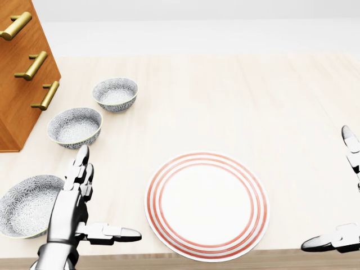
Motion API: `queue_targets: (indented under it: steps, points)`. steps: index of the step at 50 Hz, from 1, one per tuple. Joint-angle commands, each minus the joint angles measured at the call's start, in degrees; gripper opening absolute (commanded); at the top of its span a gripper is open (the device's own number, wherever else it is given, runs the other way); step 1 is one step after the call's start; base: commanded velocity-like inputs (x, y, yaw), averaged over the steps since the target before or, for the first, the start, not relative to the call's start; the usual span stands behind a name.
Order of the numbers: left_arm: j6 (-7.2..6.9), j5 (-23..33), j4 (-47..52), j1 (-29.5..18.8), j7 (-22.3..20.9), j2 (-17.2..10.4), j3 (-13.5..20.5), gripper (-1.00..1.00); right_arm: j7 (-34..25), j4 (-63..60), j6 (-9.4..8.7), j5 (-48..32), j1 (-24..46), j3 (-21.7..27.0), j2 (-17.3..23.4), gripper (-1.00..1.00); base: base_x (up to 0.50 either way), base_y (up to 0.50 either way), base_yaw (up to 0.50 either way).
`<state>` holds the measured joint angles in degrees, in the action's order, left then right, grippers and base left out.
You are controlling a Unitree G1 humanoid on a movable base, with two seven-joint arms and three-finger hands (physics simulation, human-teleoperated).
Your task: Put the bowl in the middle on the plate.
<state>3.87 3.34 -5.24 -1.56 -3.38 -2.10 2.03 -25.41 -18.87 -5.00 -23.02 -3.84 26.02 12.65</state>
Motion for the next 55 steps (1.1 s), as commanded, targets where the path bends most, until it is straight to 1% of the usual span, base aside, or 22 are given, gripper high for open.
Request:
queue_targets:
  steps: [1,2,4,6,8,12,13,14,17,21,24,29,33,35,36,38,39,40,41,42,45,55]
  points:
    - [-2.72,1.64,6.94,0.81,-2.5,-0.94,0.48,1.0,-7.48,0.95,0.0,-0.65,-1.97,11.36,3.35,1.0,0.0,0.0,0.0]
    - [-5.23,1.82,11.35,2.02,-3.12,-1.06,0.71,1.0,-7.93,1.71,0.0,-0.65,-2.42,13.03,4.24,1.0,0.0,0.0,0.0]
    - [-7.82,2.07,15.68,3.16,-4.11,-1.1,1.19,1.0,-8.94,2.55,0.0,0.0,-2.63,15.03,4.61,1.0,0.0,0.0,0.0]
    - [-8.87,1.89,17.53,3.25,-4.75,-1.15,2.09,1.0,-9.15,3.96,0.93,0.03,-2.88,16.33,5.02,1.0,0.0,0.0,0.0]
    - [-8.87,1.36,20.37,3.18,-5.29,-1.53,3.7,1.0,-9.68,4.91,2.11,0.31,-3.44,18.17,5.63,1.0,0.0,0.0,0.0]
    - [-8.87,0.76,21.71,3.11,-5.78,-1.59,4.85,1.0,-10.14,5.45,2.55,0.35,-3.44,19.31,5.9,1.0,0.0,0.0,0.0]
    - [-8.87,0.75,21.36,2.8,-6.0,-1.94,5.38,1.0,-10.17,5.72,3.15,0.01,-3.76,19.46,5.83,1.0,0.0,0.0,0.0]
    - [-8.87,0.66,21.66,2.85,-6.08,-1.89,5.58,1.0,-10.27,5.67,2.98,-0.04,-3.72,19.51,5.64,1.0,0.0,0.0,0.0]
    - [-8.87,0.66,21.85,2.97,-6.04,-1.67,5.77,1.0,-9.21,6.52,3.94,-0.71,-3.74,18.45,4.75,1.0,0.0,0.0,0.0]
    - [-8.87,0.79,21.28,2.85,-5.99,-1.57,5.46,1.0,-8.92,6.11,3.94,-0.48,-4.03,17.67,4.09,1.0,0.0,0.0,0.0]
    - [-8.87,0.8,21.89,2.82,-6.17,-1.74,5.59,1.0,-7.44,9.6,6.14,-0.15,-3.81,17.35,4.63,1.0,0.0,0.0,0.0]
    - [-8.87,0.6,23.77,2.24,-6.68,-2.57,7.18,1.0,-5.79,12.36,7.51,0.04,-3.82,16.62,5.19,1.0,0.0,0.0,0.0]
    - [-8.87,0.56,23.47,2.44,-6.57,-2.36,7.58,1.0,-4.18,13.92,8.72,-0.46,-3.94,15.82,5.17,1.0,0.0,0.0,0.0]
    - [-8.87,0.82,22.95,2.59,-6.4,-2.21,7.33,1.0,-3.88,14.4,8.67,-0.73,-4.19,15.29,4.89,1.0,0.0,0.0,0.0]
    - [-8.87,0.9,21.86,2.41,-6.26,-2.15,7.17,1.0,-4.66,14.61,8.09,0.7,-4.23,14.93,4.25,1.0,0.0,0.0,0.0]
    - [-8.87,0.77,21.17,2.24,-6.15,-2.16,7.07,1.0,-5.16,12.83,5.57,2.32,-4.22,14.81,3.38,1.0,0.0,0.0,0.0]
    - [-8.87,0.84,20.32,2.02,-6.05,-2.21,6.96,1.0,-5.14,11.03,3.37,2.07,-4.1,14.44,2.92,1.0,0.0,0.0,0.0]
    - [-8.87,0.83,20.27,2.0,-6.03,-2.23,6.94,1.0,-5.11,10.9,3.21,2.08,-4.12,14.38,2.92,1.0,0.0,0.0,0.0]
    - [-8.87,0.74,19.22,1.69,-5.99,-2.33,6.95,1.0,-5.31,9.29,1.24,2.49,-3.94,14.12,2.36,1.0,0.0,0.0,0.0]
    - [-8.87,0.7,18.54,1.49,-5.92,-2.41,6.94,1.0,-6.07,7.35,0.0,2.77,-3.87,13.96,2.18,1.0,0.0,0.0,0.0]
    - [-8.87,0.68,18.01,1.54,-5.72,-2.41,6.75,1.0,-7.49,4.57,0.0,3.6,-3.97,13.88,1.68,1.0,0.0,0.0,0.0]
    - [-8.87,0.63,17.99,1.55,-5.67,-2.46,6.7,1.0,-7.59,4.52,0.0,3.57,-3.95,13.91,1.63,1.0,0.0,0.0,0.0]
